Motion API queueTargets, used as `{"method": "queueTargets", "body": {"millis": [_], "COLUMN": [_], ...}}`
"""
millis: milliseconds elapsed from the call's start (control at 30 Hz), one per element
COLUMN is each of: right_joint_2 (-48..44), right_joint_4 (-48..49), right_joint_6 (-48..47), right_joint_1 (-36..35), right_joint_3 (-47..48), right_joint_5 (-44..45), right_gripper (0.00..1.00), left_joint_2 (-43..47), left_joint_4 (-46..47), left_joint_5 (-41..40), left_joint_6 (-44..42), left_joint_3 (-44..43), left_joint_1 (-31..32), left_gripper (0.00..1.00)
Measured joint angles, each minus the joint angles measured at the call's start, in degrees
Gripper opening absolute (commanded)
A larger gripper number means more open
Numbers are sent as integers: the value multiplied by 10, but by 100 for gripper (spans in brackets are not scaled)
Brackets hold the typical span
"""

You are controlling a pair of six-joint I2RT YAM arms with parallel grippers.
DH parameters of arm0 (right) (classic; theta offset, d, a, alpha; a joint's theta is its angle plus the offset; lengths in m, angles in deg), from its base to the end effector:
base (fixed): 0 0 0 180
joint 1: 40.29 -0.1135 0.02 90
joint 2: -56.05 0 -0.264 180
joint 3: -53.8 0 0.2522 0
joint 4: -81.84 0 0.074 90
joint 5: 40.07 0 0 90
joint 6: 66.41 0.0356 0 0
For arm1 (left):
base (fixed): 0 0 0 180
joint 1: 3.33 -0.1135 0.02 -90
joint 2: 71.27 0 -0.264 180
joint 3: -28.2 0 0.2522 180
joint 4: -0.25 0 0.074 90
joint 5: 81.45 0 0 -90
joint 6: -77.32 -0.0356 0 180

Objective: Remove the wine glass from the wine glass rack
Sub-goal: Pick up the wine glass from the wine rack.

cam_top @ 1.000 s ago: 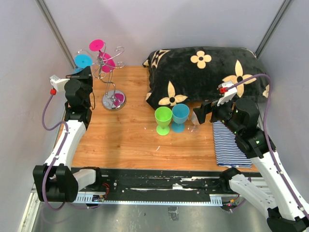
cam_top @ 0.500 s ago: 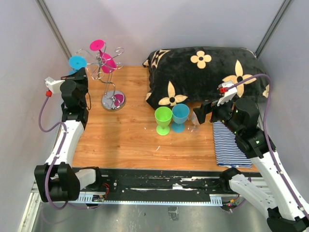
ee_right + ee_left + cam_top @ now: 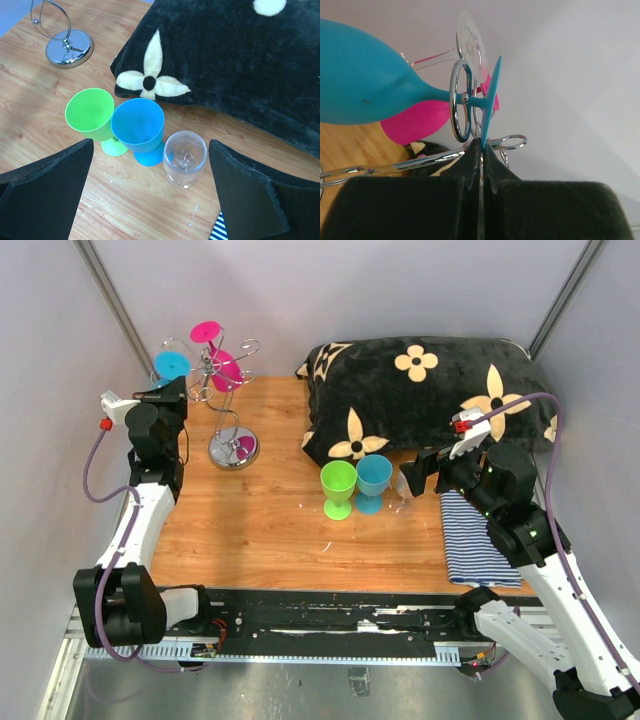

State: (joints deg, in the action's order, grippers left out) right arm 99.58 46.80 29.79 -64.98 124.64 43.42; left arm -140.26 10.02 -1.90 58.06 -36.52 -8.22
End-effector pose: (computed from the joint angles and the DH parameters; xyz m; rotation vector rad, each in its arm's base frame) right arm 0.1447 0.0709 0.3963 -0.3623 1.6916 0.4966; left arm 0.2838 0.0308 0.3516 -1.0528 1.1069 -0.7928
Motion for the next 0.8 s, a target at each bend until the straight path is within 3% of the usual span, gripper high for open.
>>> {"method": "queueTargets", "body": {"millis": [267,800], "right_joint_2": [6,15], "right_joint_4": [0,-5], "right_joint_6": [4,16], "right_joint_1": [0,0], "right_joint_3": [0,8], "right_joint_5": [-6,-15], "right_gripper": [98,98], "left_joint_2": [40,129], "left_joint_4": [-7,-112], "left_joint_5": [49,90], "left_joint_6": [-3,-66], "left_joint_3": [23,28], "left_joint_1": [-2,-27], "left_gripper": [1,1]}}
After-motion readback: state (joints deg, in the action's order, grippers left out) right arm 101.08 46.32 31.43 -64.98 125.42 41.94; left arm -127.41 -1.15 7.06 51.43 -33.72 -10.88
